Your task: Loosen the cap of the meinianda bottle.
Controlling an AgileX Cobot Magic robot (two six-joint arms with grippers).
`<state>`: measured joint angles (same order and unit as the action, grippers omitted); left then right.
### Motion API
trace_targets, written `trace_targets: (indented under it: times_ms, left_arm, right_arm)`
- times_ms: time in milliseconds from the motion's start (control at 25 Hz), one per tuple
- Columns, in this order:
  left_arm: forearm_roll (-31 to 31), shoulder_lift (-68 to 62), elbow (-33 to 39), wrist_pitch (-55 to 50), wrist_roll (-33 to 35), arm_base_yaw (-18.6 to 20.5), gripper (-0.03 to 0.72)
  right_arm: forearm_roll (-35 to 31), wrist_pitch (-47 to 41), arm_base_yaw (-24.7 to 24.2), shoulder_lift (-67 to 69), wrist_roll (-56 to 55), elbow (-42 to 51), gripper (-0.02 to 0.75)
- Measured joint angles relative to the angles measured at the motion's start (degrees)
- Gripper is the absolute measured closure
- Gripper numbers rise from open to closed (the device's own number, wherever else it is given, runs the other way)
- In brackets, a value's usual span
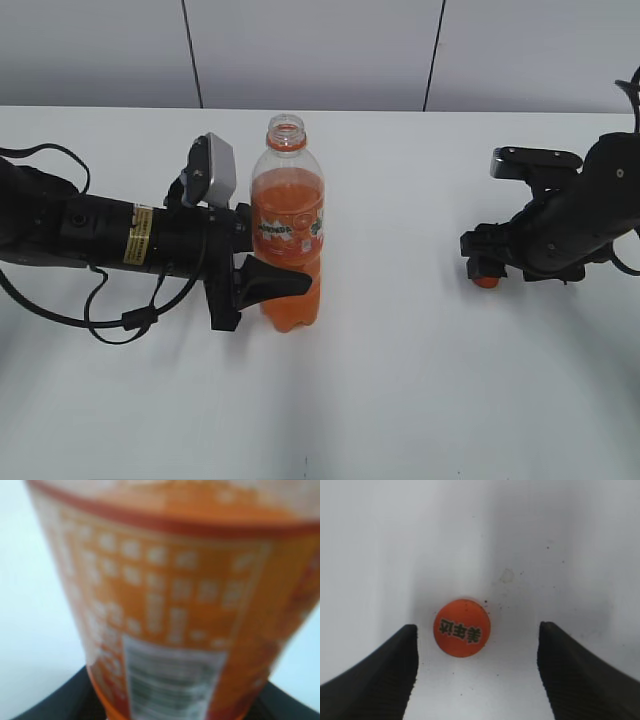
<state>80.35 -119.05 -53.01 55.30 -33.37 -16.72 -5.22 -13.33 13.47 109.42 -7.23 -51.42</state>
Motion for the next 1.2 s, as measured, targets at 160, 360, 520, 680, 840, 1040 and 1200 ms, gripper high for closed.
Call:
trace_targets:
  times_ms: [160, 360, 520, 680, 840, 1040, 1200]
  left_arm:
    - [0.26, 0.0, 0.0, 0.0, 0.0, 0.0, 0.306]
    - [2.54, 0.0, 0.0, 0.41, 0.0, 0.0, 0.18]
    - [3.27, 0.0, 0.0, 0.46, 0.0, 0.12, 0.113]
    - [4.1, 0.0, 0.0, 0.59, 0.0, 1.4, 0.104]
    - [7.77, 0.0, 0.0, 0.59, -1.06, 3.66, 0.104]
    - [15.33, 0.0, 0.0, 0.38, -7.03, 7.4, 0.104]
    - [21.92, 1.14, 0.0, -0.34, -11.43, 11.34, 0.12]
  right_arm:
    - [0.0, 0.0, 0.0, 0.0, -0.07, 0.0, 0.178]
    - [0.0, 0.04, 0.0, 0.0, -0.07, 0.0, 0.174]
    - [0.0, 0.04, 0.0, 0.0, -0.07, 0.0, 0.174]
    - [0.0, -0.02, 0.0, -0.13, -0.07, 0.0, 0.174]
    - [0.24, -0.9, 0.0, -1.66, -0.13, 0.05, 0.174]
    - [0.28, -1.02, 0.0, -4.39, -0.08, 0.05, 0.174]
    - [0.28, -1.08, 0.0, -5.9, -0.09, 0.05, 0.174]
